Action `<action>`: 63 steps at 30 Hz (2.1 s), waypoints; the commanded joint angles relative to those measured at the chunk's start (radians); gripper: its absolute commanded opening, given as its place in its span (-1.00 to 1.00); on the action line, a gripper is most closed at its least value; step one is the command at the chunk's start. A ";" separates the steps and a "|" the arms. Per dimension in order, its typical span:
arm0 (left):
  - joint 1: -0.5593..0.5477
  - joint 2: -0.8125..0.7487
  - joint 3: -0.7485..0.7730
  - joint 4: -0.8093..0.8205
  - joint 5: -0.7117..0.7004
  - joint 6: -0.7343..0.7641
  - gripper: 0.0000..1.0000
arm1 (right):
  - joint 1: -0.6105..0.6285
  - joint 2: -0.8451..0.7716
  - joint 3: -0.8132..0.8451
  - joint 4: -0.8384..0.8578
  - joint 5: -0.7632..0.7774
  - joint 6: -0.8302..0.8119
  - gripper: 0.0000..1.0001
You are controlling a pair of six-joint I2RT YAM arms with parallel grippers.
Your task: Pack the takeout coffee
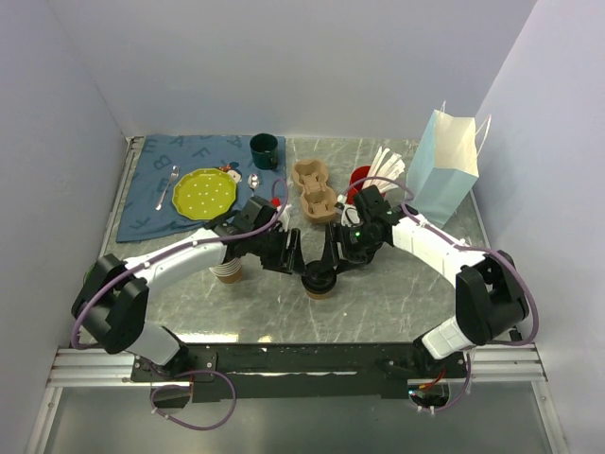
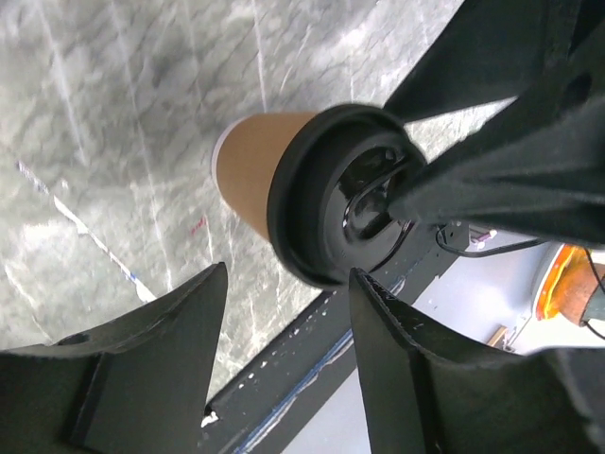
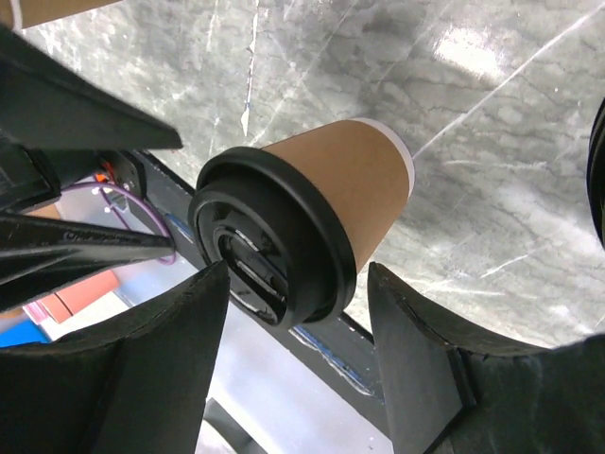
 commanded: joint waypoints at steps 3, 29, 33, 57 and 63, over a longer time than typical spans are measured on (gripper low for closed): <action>-0.025 -0.047 -0.051 0.057 -0.038 -0.077 0.17 | 0.022 0.040 0.037 0.024 0.014 -0.021 0.33; -0.077 -0.108 -0.111 0.097 -0.117 -0.162 0.07 | 0.043 0.040 -0.034 0.073 0.086 0.075 0.00; -0.077 -0.135 0.007 -0.021 -0.163 -0.126 0.13 | 0.042 0.012 -0.023 0.054 0.084 0.085 -0.04; -0.045 -0.303 0.274 -0.312 -0.357 -0.014 0.26 | 0.042 -0.158 -0.172 0.192 0.063 0.217 -0.17; -0.034 -0.352 0.249 -0.329 -0.370 -0.010 0.27 | 0.045 -0.235 -0.204 0.169 0.124 0.256 -0.21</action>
